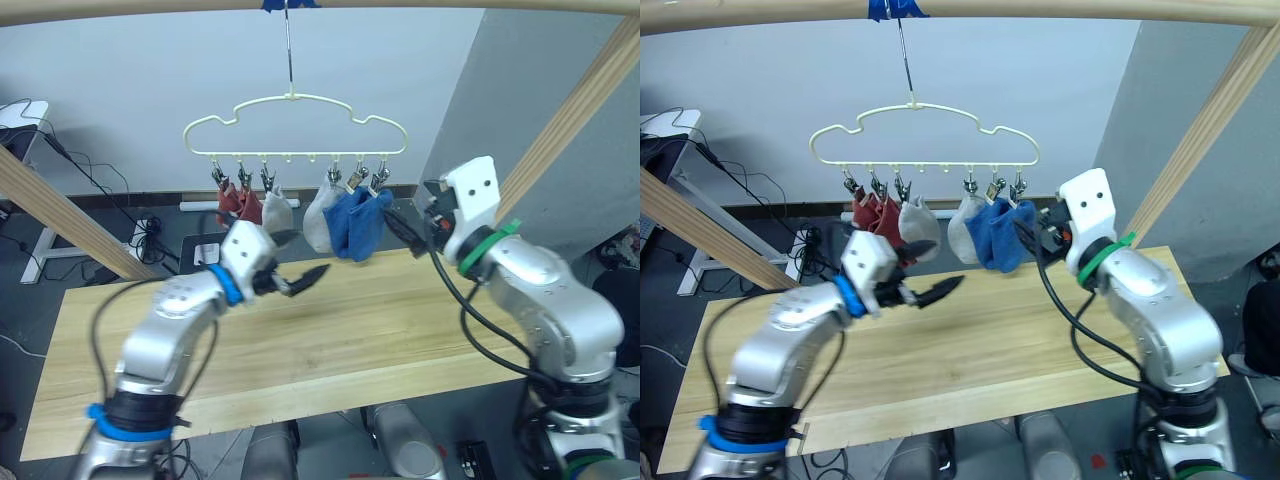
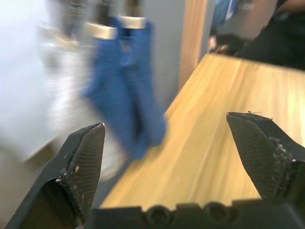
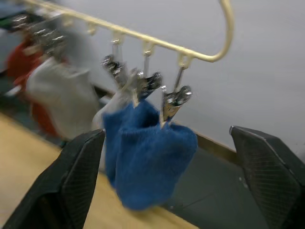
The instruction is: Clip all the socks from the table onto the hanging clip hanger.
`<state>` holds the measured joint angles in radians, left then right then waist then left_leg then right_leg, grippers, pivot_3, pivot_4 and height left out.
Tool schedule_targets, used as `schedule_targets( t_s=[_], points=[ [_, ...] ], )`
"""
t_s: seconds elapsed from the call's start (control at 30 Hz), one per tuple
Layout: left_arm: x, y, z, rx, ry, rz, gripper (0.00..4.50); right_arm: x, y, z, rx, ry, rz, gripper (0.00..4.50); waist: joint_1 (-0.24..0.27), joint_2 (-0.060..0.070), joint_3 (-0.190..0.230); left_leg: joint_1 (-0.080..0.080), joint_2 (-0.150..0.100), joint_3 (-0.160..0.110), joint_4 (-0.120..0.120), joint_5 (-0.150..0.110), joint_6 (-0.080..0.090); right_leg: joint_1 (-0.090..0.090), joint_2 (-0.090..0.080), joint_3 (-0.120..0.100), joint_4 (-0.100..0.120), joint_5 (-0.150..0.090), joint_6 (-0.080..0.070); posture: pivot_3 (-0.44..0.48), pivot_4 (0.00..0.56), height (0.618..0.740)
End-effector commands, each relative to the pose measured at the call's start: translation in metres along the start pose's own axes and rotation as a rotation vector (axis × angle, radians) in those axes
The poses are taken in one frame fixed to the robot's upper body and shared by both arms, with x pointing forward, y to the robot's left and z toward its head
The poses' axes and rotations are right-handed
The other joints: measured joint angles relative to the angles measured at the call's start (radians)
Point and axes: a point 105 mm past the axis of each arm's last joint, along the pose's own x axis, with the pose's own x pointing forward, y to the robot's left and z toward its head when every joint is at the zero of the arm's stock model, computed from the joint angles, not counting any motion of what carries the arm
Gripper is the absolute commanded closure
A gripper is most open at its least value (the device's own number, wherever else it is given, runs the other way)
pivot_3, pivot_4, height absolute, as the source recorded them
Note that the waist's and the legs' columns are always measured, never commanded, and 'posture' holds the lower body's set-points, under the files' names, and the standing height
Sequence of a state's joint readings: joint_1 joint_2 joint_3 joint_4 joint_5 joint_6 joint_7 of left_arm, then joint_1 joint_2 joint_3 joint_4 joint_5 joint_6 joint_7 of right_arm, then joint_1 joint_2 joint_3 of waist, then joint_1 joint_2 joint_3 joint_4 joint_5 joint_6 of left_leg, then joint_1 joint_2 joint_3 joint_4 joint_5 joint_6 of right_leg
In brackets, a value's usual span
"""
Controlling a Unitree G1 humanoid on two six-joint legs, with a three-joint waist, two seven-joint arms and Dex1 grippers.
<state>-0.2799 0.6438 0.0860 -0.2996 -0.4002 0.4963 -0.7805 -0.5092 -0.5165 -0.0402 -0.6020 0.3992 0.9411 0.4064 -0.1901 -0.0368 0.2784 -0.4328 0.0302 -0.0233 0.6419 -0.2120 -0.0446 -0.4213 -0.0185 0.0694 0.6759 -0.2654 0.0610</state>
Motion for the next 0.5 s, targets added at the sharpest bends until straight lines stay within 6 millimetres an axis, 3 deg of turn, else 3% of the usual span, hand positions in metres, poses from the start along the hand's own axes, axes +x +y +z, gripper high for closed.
schedule_targets(
  t_s=[0.03,0.23,0.5],
  points=[
    [-0.021,0.006,0.003,0.013,0.054,-0.024,0.0,-0.012,-0.002,0.008,-0.064,-0.023,0.147,0.03,0.006,0.0,0.0,0.0,0.0,0.0,0.0,0.0,0.0,0.0,0.0,0.0,0.0,0.0,0.0,-0.152,0.199,0.74],
    [-0.057,0.046,-0.006,0.063,0.214,0.145,0.0,-0.026,-0.017,0.005,-0.127,0.024,0.246,0.03,0.028,0.0,0.0,0.0,0.0,0.001,-0.001,0.0,0.0,-0.001,0.0,0.0,-0.001,0.0,0.0,-0.128,0.174,0.74],
    [-0.069,0.07,-0.004,0.085,0.224,0.189,0.0,-0.024,-0.026,0.005,-0.155,0.016,0.272,0.03,0.06,-0.001,-0.001,-0.001,0.0,0.002,0.0,0.0,0.0,-0.001,-0.001,0.0,-0.001,0.003,-0.004,-0.109,0.159,0.74]
  ],
)
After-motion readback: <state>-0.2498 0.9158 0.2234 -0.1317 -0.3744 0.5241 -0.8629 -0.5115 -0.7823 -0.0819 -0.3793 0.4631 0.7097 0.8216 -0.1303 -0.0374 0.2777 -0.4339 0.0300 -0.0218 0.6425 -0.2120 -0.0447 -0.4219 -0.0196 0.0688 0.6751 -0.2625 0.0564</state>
